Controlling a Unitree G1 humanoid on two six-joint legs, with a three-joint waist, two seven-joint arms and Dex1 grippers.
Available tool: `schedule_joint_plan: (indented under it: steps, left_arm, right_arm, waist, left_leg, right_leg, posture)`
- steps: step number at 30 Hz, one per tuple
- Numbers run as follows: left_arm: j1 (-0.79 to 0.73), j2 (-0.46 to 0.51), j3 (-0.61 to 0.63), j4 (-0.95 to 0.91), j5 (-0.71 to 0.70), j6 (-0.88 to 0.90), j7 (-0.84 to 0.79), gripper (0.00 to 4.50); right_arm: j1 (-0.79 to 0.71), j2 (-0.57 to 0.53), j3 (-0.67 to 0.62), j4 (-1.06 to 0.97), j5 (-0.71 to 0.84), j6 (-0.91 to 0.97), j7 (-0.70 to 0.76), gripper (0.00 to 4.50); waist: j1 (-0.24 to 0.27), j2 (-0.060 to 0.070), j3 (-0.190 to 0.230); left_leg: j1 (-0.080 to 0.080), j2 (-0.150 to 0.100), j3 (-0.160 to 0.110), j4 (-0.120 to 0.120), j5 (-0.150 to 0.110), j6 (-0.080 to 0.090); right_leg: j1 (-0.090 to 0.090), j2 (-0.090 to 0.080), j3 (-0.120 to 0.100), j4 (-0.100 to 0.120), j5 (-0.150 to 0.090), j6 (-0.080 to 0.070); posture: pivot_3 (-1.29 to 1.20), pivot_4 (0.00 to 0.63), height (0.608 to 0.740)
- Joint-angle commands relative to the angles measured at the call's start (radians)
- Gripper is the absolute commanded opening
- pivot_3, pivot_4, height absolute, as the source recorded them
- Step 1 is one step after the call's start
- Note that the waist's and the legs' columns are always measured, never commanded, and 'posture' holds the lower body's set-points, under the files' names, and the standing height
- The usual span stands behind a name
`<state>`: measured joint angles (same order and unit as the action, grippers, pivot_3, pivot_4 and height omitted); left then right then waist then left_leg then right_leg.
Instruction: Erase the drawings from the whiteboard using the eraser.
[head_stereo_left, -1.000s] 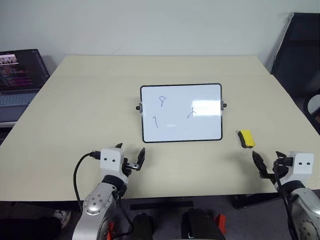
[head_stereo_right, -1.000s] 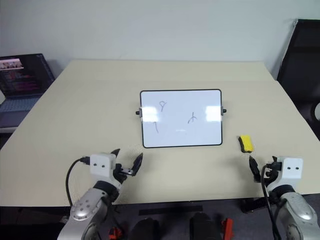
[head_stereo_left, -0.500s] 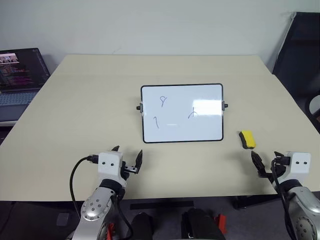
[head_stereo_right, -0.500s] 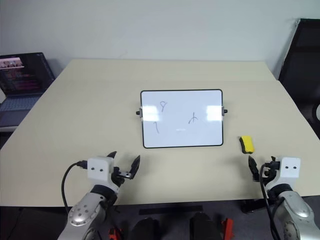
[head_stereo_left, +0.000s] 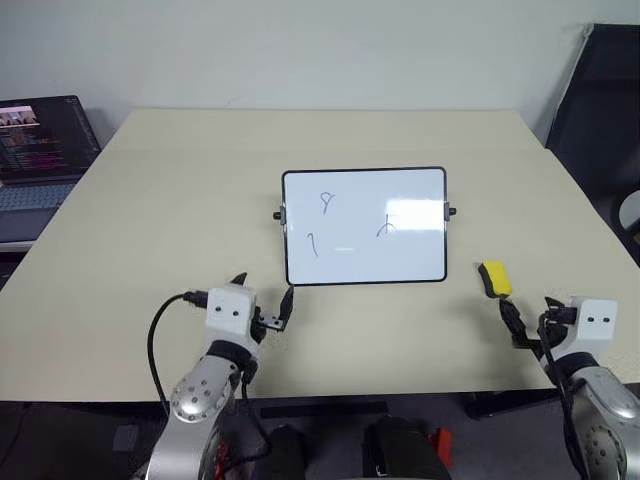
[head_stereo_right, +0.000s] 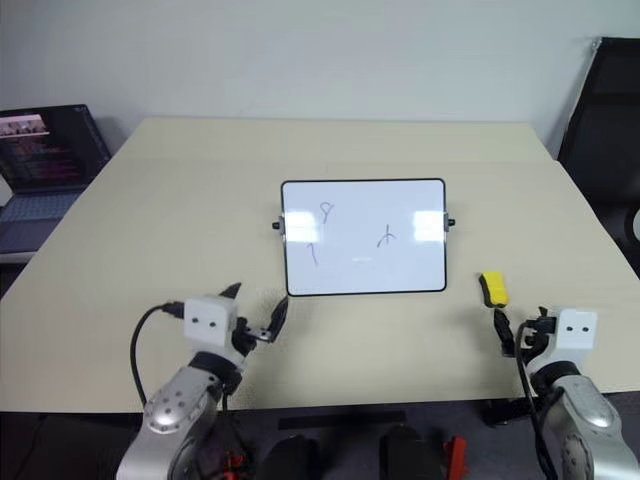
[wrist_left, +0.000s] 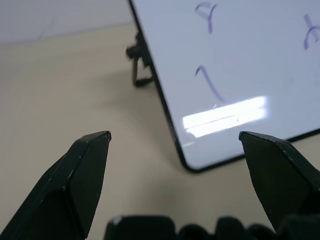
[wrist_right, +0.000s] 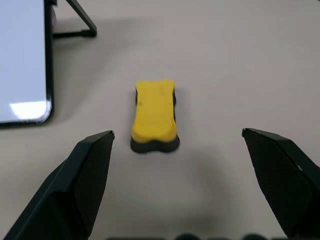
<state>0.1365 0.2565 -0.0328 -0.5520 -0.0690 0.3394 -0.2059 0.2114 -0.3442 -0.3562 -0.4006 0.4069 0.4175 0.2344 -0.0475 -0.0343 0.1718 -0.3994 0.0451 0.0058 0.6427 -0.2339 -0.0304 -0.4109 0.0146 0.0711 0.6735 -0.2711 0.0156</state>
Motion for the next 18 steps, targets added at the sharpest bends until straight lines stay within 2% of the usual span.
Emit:
schedule_joint_plan:
  steps: [1,12,18]
  left_arm:
    - [-0.080,0.029,-0.039,-0.008,-0.083,0.005,-0.128,4.50]
    - [-0.317,0.129,-0.163,0.179,-0.241,-0.043,-0.540,4.50]
    - [-0.392,0.139,-0.202,0.273,-0.236,-0.073,-0.647,4.50]
  right_arm:
    - [-0.015,-0.002,0.003,-0.064,0.004,0.007,-0.007,4.49]
    - [-0.154,-0.014,-0.037,0.029,0.102,0.136,-0.022,4.49]
    - [-0.242,-0.033,-0.059,0.124,0.116,0.186,-0.023,4.49]
  waist:
    - [0.001,0.000,0.000]
    - [0.000,0.000,0.000]
    - [-0.003,0.000,0.000]
  left_leg:
    - [0.000,0.000,0.000,0.000,0.000,0.000]
    - [0.000,-0.002,0.000,0.000,0.000,0.000]
    - [0.000,-0.003,0.001,0.000,0.000,0.000]
  right_leg:
    - [0.000,0.000,0.000,0.000,0.000,0.000]
    - [0.000,0.002,-0.001,0.001,0.001,0.003]
    - [0.000,0.002,0.000,0.001,0.003,0.006]
  posture:
    - [0.00,0.150,0.740]
    - [0.00,0.150,0.740]
    - [0.00,0.150,0.740]
